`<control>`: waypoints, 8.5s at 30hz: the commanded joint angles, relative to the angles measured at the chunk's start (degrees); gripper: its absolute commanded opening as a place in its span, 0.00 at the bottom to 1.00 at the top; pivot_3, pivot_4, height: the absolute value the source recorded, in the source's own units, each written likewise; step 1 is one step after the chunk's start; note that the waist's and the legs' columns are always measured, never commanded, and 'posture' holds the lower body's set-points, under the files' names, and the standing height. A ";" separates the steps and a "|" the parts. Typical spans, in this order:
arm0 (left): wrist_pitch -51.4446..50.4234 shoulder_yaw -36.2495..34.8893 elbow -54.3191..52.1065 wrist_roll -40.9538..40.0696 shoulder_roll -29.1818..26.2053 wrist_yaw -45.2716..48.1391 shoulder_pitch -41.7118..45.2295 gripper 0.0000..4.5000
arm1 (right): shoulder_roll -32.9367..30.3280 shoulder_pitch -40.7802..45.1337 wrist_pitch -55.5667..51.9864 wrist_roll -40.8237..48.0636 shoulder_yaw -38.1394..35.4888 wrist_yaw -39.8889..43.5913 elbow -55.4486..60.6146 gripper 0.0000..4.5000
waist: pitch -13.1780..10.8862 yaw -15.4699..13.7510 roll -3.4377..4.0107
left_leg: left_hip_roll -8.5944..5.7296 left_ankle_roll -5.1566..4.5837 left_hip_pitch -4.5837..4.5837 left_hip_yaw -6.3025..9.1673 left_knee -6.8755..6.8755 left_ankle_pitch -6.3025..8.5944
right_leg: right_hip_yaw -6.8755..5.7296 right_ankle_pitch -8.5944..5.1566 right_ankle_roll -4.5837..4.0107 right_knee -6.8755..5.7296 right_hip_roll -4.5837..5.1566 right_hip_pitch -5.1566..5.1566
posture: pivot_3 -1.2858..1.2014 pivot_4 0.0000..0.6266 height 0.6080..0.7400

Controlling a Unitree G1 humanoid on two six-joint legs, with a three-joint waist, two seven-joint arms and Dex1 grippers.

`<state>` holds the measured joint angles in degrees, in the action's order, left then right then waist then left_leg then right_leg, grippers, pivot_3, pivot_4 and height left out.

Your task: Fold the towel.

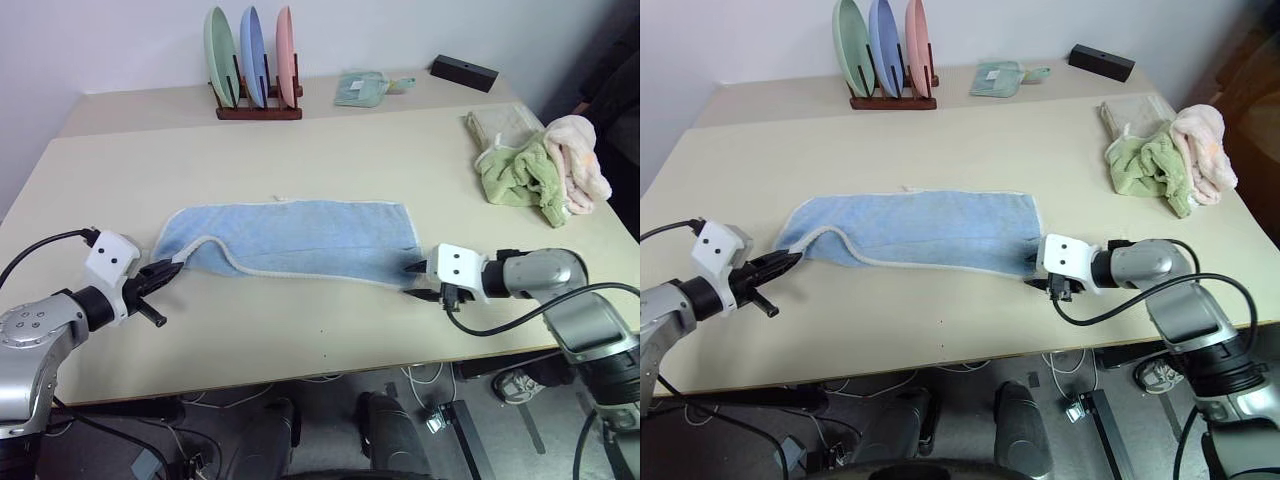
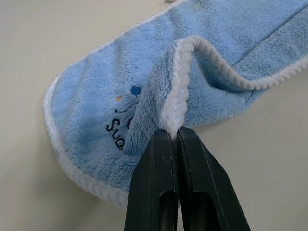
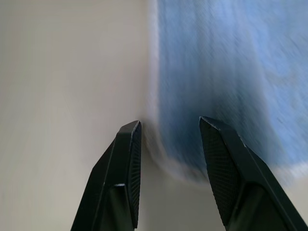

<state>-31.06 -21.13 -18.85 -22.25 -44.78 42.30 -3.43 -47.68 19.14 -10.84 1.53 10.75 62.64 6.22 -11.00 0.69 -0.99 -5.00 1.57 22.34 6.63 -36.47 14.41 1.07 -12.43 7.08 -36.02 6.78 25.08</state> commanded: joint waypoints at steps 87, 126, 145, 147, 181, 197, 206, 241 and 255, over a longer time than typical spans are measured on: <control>12.62 -6.84 17.97 0.69 -9.45 1.46 23.01 0.00 | -2.74 35.51 13.24 0.99 -6.13 -0.88 -22.09 0.00 | 0.03 2.52 -0.27 | 0.01 -0.02 0.30 -0.33 0.39 0.22 | -0.14 0.32 0.15 0.80 0.06 0.35 | 0.52 0.24 1.00; 11.05 7.54 32.63 6.79 -4.41 5.07 19.01 0.00 | 6.73 31.71 19.85 -6.50 1.91 -0.67 -48.45 0.00 | -0.12 0.39 0.03 | 0.45 -0.24 0.07 -0.46 -0.56 0.42 | -0.26 0.58 -0.01 0.60 -0.32 -0.08 | 0.52 0.24 1.00; 2.54 -11.70 14.68 -5.72 3.76 -8.20 10.80 1.00 | -0.27 14.49 -9.15 10.28 -15.65 -2.61 -12.99 0.94 | -0.11 0.05 0.02 | 0.46 -0.20 0.11 -0.40 -0.58 0.47 | -0.22 0.58 0.00 0.57 -0.31 -0.04 | 0.52 0.24 1.00; 1.33 -11.13 9.86 -6.62 3.91 -8.22 8.85 1.00 | 0.02 10.05 -17.36 15.21 -19.22 -3.93 -5.57 0.99 | -0.10 -0.01 0.01 | 0.49 -0.20 0.07 -0.38 -0.62 0.48 | -0.23 0.58 -0.01 0.56 -0.33 -0.11 | 0.52 0.24 1.00; 1.91 28.77 -11.92 -0.98 18.78 -6.95 11.50 1.00 | 53.56 12.05 -73.26 39.07 -64.30 -70.10 9.53 0.45 | 0.29 -0.13 0.45 | 0.52 -0.28 -0.10 -0.39 -0.65 0.50 | -0.21 0.58 -0.06 0.73 -0.49 -0.42 | 0.52 0.24 1.00; 4.42 31.08 -7.90 0.31 20.85 -6.37 12.56 1.00 | 28.69 8.86 -67.13 40.58 -56.40 -63.38 12.15 0.01 | 0.25 0.12 0.69 | 0.51 -0.32 -0.11 -0.44 -0.61 0.52 | -0.22 0.56 -0.04 0.79 -0.47 -0.46 | 0.52 0.24 1.00; 4.52 31.00 -7.12 0.37 21.38 -5.79 14.08 1.00 | 5.12 2.76 -51.00 34.46 -19.58 -38.60 26.04 0.01 | 0.25 0.19 0.66 | 0.68 -0.43 -0.08 -0.67 -0.63 0.58 | -0.21 0.50 0.03 0.88 -0.61 -0.47 | 0.52 0.24 1.00; 1.45 18.28 -8.17 -1.55 17.17 -9.46 8.01 1.00 | 5.86 2.73 -30.30 28.50 -15.03 -18.52 15.27 0.74 | 0.20 -0.78 0.44 | 0.69 -0.43 -0.08 -0.44 -0.74 0.59 | -0.22 0.50 0.02 0.97 -0.59 -0.52 | 0.52 0.24 1.00; -6.41 10.21 -17.87 -10.75 20.38 -15.77 -6.68 1.00 | 15.28 3.60 -10.19 9.70 -0.25 -19.05 -9.71 0.02 | 0.21 -1.21 0.45 | 0.63 -0.40 -0.06 -0.43 -0.68 0.60 | -0.19 0.51 0.00 0.99 -0.55 -0.48 | 0.52 0.24 1.00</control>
<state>-35.99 -8.90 -33.27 -30.14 -25.11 28.13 -9.21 -32.56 22.86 -23.15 12.99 10.08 43.24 -2.76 -10.80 -0.52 -0.54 -4.37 1.17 22.27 6.19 -37.16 15.00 0.89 -11.92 7.08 -35.04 6.24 24.59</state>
